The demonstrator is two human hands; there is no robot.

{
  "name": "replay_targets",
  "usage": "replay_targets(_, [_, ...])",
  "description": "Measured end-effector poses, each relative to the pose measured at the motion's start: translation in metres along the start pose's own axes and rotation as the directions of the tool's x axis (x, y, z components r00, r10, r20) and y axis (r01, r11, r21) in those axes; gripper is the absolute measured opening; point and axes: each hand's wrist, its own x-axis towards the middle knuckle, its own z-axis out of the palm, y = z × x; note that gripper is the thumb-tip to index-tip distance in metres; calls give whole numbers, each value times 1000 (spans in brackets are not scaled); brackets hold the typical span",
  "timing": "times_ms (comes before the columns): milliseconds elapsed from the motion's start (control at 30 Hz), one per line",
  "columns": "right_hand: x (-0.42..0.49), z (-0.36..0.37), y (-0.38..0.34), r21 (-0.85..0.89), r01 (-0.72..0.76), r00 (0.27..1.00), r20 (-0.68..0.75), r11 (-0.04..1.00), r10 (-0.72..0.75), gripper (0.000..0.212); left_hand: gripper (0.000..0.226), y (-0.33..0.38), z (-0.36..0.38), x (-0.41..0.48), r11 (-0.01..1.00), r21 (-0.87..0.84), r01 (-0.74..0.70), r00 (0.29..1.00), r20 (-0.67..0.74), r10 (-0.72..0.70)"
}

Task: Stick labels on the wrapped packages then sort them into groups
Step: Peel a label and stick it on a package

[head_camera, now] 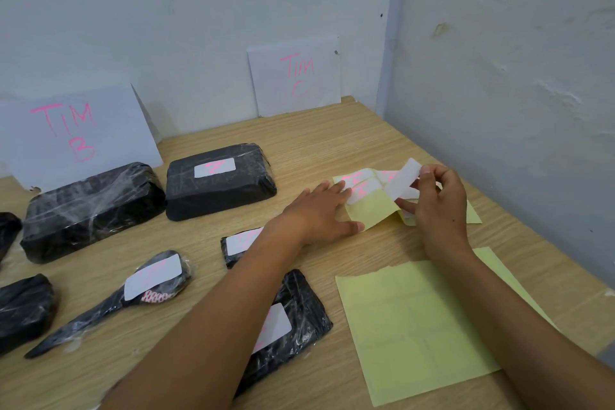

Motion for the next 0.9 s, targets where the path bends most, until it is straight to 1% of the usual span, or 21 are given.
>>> replay_targets(133, [5,-4,0,54,-44,999,-18,998,45,18,77,0,0,0,1000,-15,6,1000,-2,-6])
replay_targets(200, [6,-3,-1,39,-40,999,-12,998,41,17,78,0,0,1,1000,-24,6,1000,-1,-7])
replay_targets(267, [3,0,-2,10,-18,1000,22,1000,18,15,78,0,-1,1,999,-49,15,999,-31,-17])
replay_targets(300, [2,2,-2,-21,14,999,38,1000,-14,13,77,0,-1,2,997,-76,25,997,-67,-30])
replay_targets(333, [1,3,-2,-91,76,996,56,993,-71,11,76,-1,-1,2,992,-120,34,993,-112,-47])
replay_targets(400, [-1,5,-2,-246,214,975,106,945,-194,8,66,-3,0,2,969,-245,16,977,-202,-67])
replay_targets(467, [-5,7,-2,-335,318,947,165,887,-277,6,49,-4,2,3,946,-321,-43,951,-304,-60])
replay_targets(533, [-9,10,-3,-386,409,911,223,827,-347,5,31,1,1,2,930,-353,-101,904,-423,-62])
replay_targets(567, [-11,12,-2,-395,451,891,254,800,-376,5,25,4,-1,0,906,-402,-129,885,-459,-77])
replay_targets(600, [-14,13,-2,-399,487,871,284,777,-400,6,24,9,-4,-3,867,-473,-153,879,-466,-100])
replay_targets(667, [-17,17,-1,-422,554,831,327,717,-450,8,28,18,-10,-8,769,-616,-169,890,-431,-150])
replay_targets(733, [-22,21,-2,-441,637,771,378,633,-512,13,29,23,-14,-13,679,-716,-163,897,-394,-201])
replay_targets(800, [-27,24,-5,-444,704,710,411,555,-572,24,22,24,-16,-17,593,-784,-182,892,-385,-236])
replay_targets(833, [-28,25,-7,-442,734,677,414,515,-609,26,19,23,-16,-19,562,-804,-193,888,-387,-250])
replay_targets(900, [-30,27,-11,-421,795,597,421,436,-683,23,16,20,-17,-25,513,-837,-193,881,-378,-285])
